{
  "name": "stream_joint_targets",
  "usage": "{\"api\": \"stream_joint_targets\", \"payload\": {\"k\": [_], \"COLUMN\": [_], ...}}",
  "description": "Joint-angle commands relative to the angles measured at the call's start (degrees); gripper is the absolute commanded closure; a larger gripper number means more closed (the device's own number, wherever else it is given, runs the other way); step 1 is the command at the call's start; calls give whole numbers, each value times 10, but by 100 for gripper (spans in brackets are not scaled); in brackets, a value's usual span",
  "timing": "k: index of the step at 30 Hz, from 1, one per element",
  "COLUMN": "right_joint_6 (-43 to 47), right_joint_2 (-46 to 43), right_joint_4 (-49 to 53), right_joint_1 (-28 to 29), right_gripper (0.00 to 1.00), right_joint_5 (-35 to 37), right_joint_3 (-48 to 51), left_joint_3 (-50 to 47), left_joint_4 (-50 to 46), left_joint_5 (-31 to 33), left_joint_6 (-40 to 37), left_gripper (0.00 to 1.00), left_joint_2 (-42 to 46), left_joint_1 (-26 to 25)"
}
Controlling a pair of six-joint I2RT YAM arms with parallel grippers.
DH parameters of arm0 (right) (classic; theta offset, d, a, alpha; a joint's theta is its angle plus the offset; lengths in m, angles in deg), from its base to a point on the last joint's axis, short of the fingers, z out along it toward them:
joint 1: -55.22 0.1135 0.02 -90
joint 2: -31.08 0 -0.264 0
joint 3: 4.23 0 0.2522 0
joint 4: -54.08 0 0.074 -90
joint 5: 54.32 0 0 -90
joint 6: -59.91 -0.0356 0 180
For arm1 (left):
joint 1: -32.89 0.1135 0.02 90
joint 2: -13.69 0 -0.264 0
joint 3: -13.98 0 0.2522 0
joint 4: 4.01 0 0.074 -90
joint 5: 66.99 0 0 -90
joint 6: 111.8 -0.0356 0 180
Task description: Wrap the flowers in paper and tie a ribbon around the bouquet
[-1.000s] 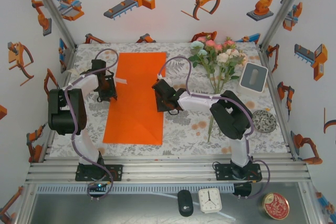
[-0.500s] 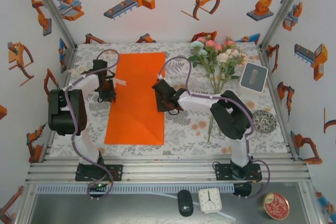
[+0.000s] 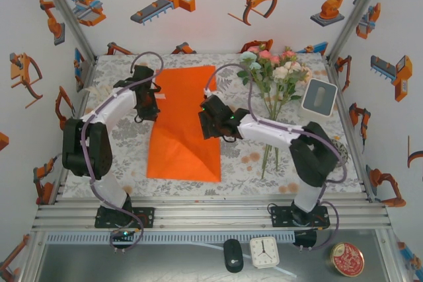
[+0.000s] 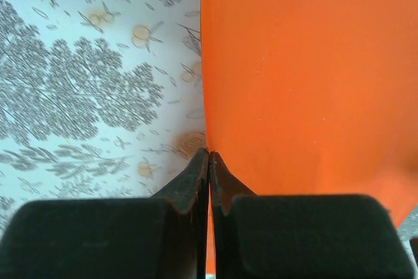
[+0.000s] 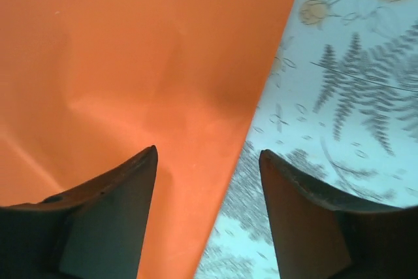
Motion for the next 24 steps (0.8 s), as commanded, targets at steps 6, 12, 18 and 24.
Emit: {"api": "stream_joint_targets", "payload": {"k": [6,12,18,24], "right_joint_6": [213,281,404,509], "right_joint_2": [-185,-137,-124,-164], "right_joint_4": [-87,-182,-123,-47], "right_joint_1": [105,218,221,198], "right_gripper": [16,15,12,8], "right_joint_5": [-87,-57,-55,-76], "right_joint_3": [110,138,175,238], "left_joint_3": [45,62,65,69], "left_joint_4": [-68,-89,-98,-103], "left_joint_5": [38,25,27,26], "left_joint_6": [213,214,178,156], "left_gripper": [100,100,100,100], "left_joint_2": [3,-18,-30,-41], "left_joint_1": [-25,-25,-23,-22]}}
